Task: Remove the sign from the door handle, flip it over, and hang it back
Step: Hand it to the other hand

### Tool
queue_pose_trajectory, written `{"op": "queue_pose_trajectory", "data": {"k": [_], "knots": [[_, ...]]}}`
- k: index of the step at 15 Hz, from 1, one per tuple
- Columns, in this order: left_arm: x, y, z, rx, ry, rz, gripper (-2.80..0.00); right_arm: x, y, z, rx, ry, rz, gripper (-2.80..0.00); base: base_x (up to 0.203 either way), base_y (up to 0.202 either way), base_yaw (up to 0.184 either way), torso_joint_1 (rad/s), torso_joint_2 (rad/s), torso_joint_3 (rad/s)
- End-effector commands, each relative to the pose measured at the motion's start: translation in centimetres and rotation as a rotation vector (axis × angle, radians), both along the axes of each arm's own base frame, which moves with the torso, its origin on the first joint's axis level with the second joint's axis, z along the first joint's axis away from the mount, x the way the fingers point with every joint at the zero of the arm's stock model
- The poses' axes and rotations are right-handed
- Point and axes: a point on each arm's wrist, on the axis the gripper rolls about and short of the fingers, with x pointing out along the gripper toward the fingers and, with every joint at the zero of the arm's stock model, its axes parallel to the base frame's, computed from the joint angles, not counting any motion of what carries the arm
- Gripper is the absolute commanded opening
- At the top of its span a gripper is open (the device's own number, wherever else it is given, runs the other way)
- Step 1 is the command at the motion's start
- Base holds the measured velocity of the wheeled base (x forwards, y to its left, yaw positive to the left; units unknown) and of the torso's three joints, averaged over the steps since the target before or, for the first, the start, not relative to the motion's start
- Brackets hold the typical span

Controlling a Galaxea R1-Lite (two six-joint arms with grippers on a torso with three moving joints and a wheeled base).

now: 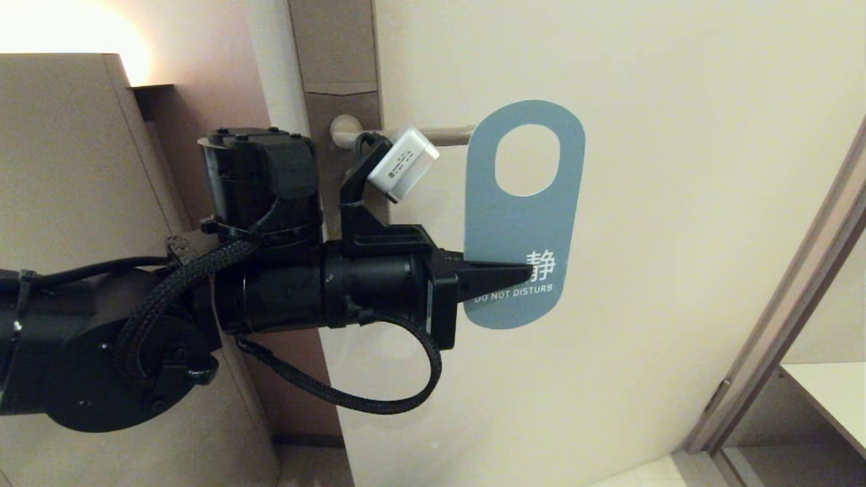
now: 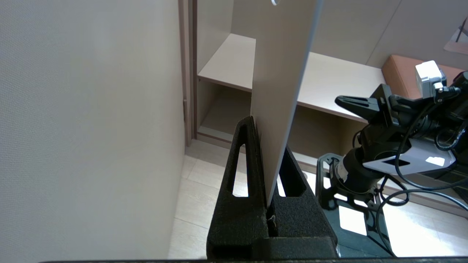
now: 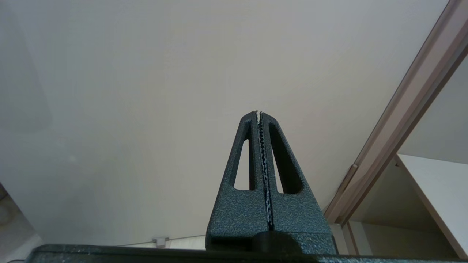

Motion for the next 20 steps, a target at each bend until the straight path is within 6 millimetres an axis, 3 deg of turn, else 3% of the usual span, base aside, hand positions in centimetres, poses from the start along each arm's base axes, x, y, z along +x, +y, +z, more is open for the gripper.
{"op": "queue_pose_trajectory", "data": {"k": [1, 6, 13, 16, 20], "knots": [[0.1, -0.1, -0.2, 0.002, 0.004, -0.005, -2.80, 0.0, 0.0, 0.0, -0.001, 0.001, 0.001, -2.80, 0.000, 0.000, 0.000, 0.000, 0.00, 0.000], [0.4, -0.5, -0.8, 0.014, 0.015, -0.008, -2.80, 0.0, 0.0, 0.0, -0.001, 0.004, -0.002, -2.80, 0.000, 0.000, 0.000, 0.000, 0.00, 0.000], [0.2, -1.4, -1.5, 0.028, 0.028, -0.030, -2.80, -0.7, 0.1, 3.6, 0.002, 0.030, 0.054, -2.80, 0.000, 0.000, 0.000, 0.000, 0.00, 0.000], [0.3, -1.3, -1.4, 0.025, 0.025, -0.027, -2.80, 1.0, 0.1, 6.4, 0.006, 0.097, 0.092, -2.80, 0.000, 0.000, 0.000, 0.000, 0.00, 0.000], [0.2, -1.1, -1.1, 0.019, 0.021, -0.024, -2.80, 5.3, 0.3, 10.6, 0.008, 0.174, 0.145, -2.80, 0.000, 0.000, 0.000, 0.000, 0.00, 0.000]]}}
